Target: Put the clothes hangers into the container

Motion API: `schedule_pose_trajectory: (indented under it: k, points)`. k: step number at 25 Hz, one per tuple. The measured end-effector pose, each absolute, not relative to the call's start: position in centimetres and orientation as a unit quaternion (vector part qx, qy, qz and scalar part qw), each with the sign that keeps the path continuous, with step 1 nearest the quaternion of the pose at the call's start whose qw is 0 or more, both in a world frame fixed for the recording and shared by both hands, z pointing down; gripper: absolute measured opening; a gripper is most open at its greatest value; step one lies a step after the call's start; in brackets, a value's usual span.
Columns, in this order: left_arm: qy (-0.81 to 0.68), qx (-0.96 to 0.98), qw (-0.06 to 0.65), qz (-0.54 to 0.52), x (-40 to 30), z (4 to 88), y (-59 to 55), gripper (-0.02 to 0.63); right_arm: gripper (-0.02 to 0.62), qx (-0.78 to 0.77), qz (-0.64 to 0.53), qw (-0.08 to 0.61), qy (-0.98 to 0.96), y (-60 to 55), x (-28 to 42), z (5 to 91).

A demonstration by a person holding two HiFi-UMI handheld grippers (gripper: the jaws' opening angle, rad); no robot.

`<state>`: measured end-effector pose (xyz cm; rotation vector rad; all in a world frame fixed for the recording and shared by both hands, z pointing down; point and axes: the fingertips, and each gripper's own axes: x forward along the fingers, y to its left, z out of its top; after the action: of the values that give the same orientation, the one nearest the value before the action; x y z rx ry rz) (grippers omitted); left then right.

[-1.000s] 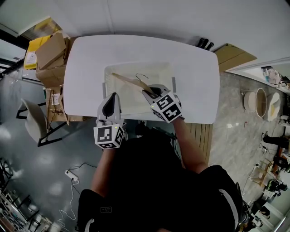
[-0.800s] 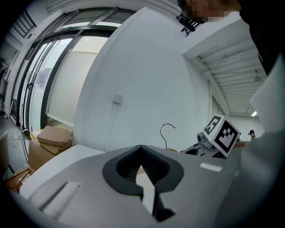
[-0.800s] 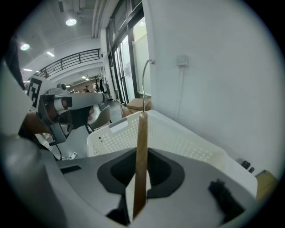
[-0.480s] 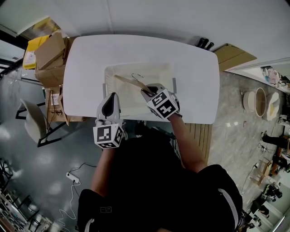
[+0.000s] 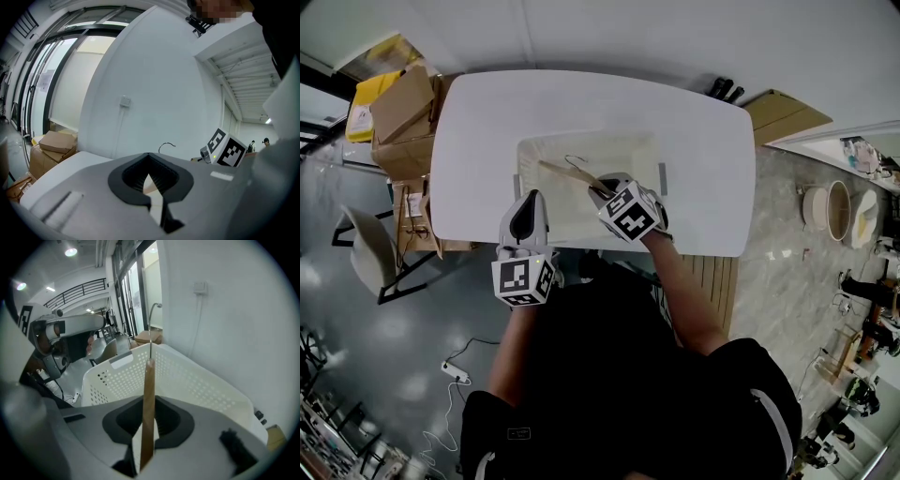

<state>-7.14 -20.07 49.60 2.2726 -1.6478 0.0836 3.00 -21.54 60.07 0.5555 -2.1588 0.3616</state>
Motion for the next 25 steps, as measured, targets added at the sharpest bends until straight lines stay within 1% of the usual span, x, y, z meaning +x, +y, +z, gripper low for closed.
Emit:
schedule_pose_trajectory:
  k: [25]
  points:
    - [-0.585, 0.794, 0.163, 0.032, -7.2, 49.7, -19.9, 0.003, 0.06, 0.214, 0.147, 0.441, -0.859, -22.0, 2.7, 61.7]
